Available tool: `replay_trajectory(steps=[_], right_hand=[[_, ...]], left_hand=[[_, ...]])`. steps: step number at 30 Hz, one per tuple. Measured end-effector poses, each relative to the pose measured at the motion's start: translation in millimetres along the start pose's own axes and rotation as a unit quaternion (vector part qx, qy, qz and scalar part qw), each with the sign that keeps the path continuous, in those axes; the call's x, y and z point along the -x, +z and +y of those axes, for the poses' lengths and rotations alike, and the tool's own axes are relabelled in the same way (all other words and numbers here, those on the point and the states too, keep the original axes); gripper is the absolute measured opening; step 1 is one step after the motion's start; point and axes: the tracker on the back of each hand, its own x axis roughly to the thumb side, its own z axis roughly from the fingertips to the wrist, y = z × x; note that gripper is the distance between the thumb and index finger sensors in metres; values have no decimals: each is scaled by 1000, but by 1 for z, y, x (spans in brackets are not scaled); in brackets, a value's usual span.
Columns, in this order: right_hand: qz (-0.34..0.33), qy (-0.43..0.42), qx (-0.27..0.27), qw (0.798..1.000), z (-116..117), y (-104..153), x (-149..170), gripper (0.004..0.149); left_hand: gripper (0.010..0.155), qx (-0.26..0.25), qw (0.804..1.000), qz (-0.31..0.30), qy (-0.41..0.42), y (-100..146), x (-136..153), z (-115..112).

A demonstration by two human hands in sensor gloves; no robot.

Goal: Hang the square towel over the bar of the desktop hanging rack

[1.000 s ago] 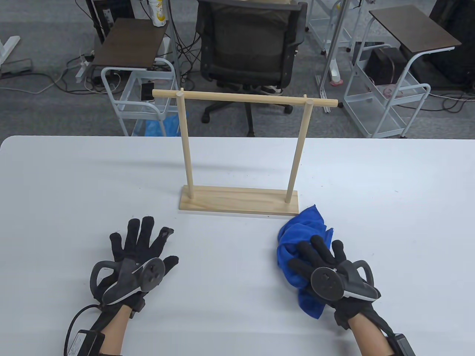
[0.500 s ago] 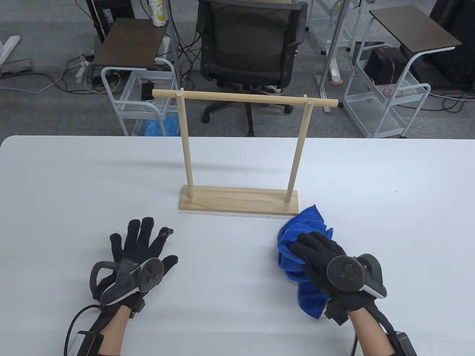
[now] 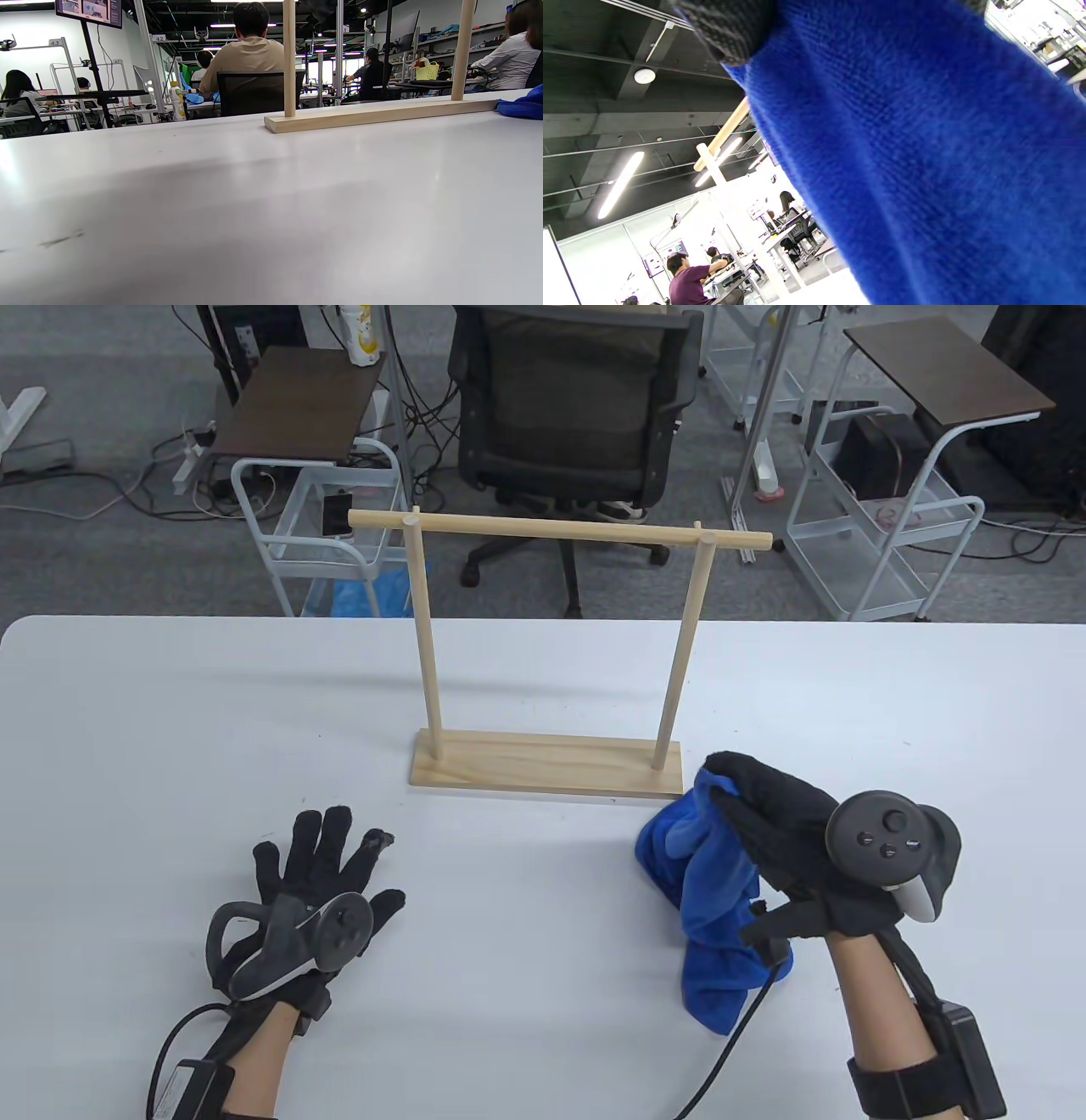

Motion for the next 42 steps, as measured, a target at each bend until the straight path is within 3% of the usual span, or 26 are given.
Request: replay_trajectory(steps=[12,22,34,42], right_hand=[[-34,28,33,998,-37,-43,-57,41],[-33,63,2,998,-69,-85,-115,40],[-46,65,-133,988,-86,-128,-180,37],[-43,81,-150,984,-81,-140,-194,38]], left_hand=[[79,-1,1000,3,12,0,4,0],[79,3,1000,0,19,-1,5,-1],[78,12,1000,1,27,-1,5,-2],[79,26,996,-20,79,-5,-4,-2]])
